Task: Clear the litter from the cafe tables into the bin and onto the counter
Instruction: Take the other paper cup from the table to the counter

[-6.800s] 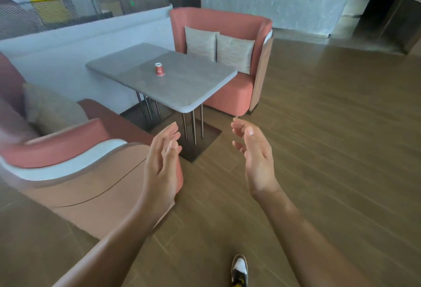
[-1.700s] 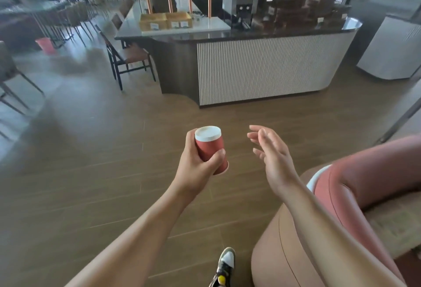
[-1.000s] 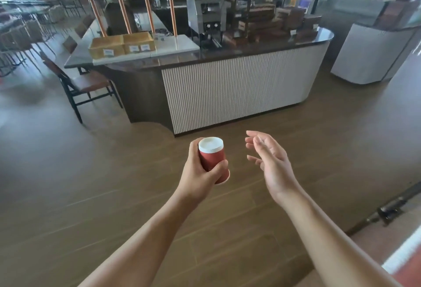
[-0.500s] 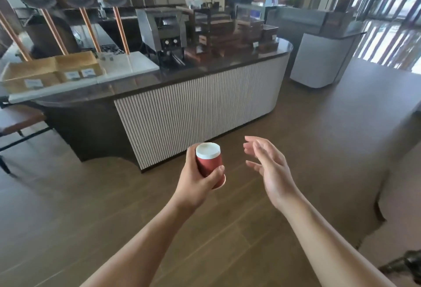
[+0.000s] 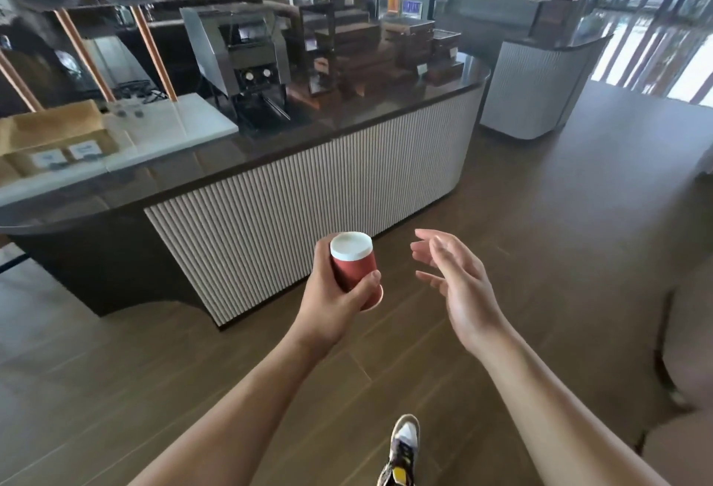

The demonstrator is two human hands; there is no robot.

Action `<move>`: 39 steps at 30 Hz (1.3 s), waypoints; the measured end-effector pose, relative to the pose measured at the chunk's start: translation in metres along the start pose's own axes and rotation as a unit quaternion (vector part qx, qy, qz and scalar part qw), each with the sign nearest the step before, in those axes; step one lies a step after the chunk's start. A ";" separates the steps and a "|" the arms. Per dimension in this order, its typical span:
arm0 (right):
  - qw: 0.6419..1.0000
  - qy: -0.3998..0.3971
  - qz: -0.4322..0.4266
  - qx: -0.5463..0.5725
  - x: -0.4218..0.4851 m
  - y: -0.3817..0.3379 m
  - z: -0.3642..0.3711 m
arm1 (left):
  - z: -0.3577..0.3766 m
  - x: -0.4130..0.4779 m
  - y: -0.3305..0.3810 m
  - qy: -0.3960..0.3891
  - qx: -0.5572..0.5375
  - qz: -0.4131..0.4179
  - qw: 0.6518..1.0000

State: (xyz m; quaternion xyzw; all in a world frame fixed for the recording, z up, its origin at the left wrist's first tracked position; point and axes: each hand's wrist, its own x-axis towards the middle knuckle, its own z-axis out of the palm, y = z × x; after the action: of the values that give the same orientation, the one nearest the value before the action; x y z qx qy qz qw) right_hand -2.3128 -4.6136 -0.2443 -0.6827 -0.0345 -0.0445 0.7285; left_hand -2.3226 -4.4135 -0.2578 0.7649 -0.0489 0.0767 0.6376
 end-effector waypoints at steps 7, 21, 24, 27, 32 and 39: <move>0.999 -0.032 -0.011 -0.001 0.155 0.018 -0.018 | 0.032 0.146 -0.020 0.005 0.014 0.008 1.000; 0.999 -0.044 -0.016 0.000 0.407 0.027 -0.056 | 0.089 0.393 -0.043 0.033 -0.024 0.004 0.999; 0.999 -0.040 -0.021 0.000 0.458 0.036 -0.059 | 0.098 0.444 -0.059 0.027 -0.009 0.017 0.999; 0.999 -0.038 -0.024 -0.004 0.514 0.048 -0.058 | 0.102 0.501 -0.079 0.022 -0.011 0.017 1.000; 0.999 -0.038 -0.024 -0.012 0.616 0.062 -0.047 | 0.104 0.605 -0.107 0.021 -0.020 0.021 0.999; 0.999 -0.028 -0.020 -0.016 0.751 0.073 -0.022 | 0.094 0.748 -0.136 0.024 0.019 0.038 0.999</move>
State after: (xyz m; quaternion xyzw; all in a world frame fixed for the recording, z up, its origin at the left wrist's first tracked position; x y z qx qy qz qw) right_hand -1.5589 -4.6442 -0.2346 -0.6945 -0.0674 -0.0406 0.7152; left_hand -1.5587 -4.4639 -0.2711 0.7726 -0.0608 0.1204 0.6204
